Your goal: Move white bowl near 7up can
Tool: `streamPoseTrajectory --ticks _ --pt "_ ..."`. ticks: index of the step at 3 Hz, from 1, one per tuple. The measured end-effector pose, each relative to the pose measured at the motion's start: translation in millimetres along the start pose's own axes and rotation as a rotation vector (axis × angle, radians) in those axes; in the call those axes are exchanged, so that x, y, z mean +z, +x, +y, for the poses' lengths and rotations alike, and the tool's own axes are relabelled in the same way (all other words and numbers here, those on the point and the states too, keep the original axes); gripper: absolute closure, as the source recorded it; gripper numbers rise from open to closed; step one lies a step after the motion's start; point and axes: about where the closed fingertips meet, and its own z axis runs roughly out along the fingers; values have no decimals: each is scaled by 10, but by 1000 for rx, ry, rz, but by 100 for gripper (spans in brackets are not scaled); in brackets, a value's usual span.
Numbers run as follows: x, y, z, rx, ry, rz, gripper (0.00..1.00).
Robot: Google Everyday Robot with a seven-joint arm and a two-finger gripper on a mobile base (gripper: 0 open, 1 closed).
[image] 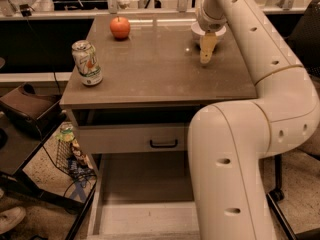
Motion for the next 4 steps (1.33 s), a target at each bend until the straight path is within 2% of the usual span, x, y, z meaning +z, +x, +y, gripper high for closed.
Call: streamPoseTrajectory --ticks 1,2,3,4 --pt "183 146 41 0 -25 55 18" --pt "172 189 38 1 -31 69 41" --pt "158 179 45 1 -31 69 72" --pt "200 174 51 1 -33 68 95"
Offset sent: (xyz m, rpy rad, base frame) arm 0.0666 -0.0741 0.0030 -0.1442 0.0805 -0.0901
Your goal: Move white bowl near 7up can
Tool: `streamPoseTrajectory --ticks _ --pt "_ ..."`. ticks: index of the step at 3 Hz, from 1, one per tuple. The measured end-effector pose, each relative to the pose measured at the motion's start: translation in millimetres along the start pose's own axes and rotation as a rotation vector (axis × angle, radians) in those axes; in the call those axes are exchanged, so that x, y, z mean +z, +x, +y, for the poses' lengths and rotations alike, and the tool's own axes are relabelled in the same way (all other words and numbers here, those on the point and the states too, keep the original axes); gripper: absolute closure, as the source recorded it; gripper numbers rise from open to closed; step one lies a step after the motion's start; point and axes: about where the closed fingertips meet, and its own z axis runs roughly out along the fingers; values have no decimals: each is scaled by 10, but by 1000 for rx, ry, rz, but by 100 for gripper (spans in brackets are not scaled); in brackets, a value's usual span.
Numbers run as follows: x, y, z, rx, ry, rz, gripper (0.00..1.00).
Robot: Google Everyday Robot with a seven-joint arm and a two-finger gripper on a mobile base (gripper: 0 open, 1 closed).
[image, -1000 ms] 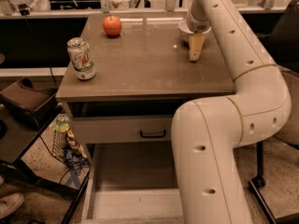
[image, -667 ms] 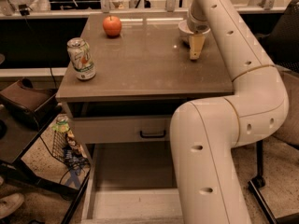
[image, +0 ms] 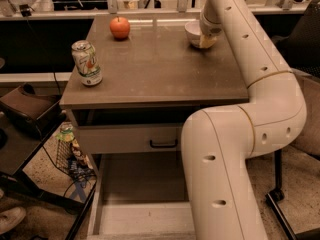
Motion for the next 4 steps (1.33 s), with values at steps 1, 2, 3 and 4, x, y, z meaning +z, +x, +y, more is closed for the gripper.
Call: streamPoseTrajectory --ticks 1,2,3,4 --pt "28 -3 4 0 -1 0 100" --pt "49 -23 4 -3 -3 -4 100" --pt "-66 -109 -129 -13 41 -11 100" --pt "-381 -67 -213 -31 84 -30 100"
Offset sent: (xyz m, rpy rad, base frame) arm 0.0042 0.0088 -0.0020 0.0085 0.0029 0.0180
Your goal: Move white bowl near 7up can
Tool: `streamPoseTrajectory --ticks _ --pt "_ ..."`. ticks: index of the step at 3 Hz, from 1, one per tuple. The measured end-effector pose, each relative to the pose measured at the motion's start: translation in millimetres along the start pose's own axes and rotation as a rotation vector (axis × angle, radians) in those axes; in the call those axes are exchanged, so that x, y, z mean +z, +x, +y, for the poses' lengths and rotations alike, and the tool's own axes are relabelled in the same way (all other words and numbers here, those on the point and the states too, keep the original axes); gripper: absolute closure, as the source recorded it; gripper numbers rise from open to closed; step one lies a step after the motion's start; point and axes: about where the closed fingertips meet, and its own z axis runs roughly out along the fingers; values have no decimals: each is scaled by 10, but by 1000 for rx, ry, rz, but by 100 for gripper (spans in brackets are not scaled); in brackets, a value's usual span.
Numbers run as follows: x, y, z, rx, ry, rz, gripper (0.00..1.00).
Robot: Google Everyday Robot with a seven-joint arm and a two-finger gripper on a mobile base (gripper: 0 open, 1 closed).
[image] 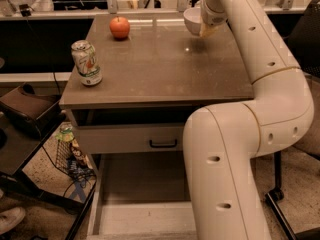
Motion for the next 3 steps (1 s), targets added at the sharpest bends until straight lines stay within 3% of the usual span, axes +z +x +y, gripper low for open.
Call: streamPoseTrajectory --ticks 1,2,3 --pt "-403 101 38 -21 9 -40 100" --pt "-780 204 341 -42 -36 -158 100" --pt "-1298 171 844 -86 -94 -386 100"
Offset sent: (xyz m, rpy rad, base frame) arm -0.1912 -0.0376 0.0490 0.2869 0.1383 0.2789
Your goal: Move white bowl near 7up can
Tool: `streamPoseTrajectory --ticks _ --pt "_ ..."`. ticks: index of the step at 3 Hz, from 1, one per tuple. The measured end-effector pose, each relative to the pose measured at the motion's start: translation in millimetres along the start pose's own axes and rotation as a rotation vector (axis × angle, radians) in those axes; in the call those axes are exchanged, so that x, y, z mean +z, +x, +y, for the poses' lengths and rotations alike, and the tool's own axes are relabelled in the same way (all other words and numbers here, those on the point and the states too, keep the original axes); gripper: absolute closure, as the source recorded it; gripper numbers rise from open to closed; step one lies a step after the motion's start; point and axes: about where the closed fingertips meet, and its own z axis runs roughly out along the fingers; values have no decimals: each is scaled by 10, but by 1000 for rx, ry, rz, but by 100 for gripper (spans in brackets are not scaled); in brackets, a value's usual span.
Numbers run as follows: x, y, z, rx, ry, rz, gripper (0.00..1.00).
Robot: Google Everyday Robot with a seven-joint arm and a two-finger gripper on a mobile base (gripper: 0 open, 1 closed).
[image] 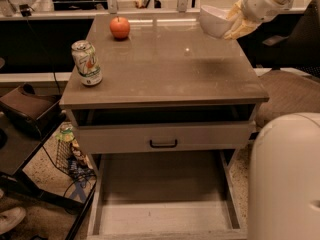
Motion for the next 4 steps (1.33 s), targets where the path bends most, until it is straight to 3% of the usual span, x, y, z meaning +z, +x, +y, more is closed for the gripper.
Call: streamPoseTrajectory --ticks 1,2,3,4 --pt "-246 -183 227 -33 0 -126 100" --pt "-411 -469 313 -130 35 -238 100" --pt "-375 -508 271 -145 52 -251 100" --pt "-251 -626 176 -192 61 -222 100"
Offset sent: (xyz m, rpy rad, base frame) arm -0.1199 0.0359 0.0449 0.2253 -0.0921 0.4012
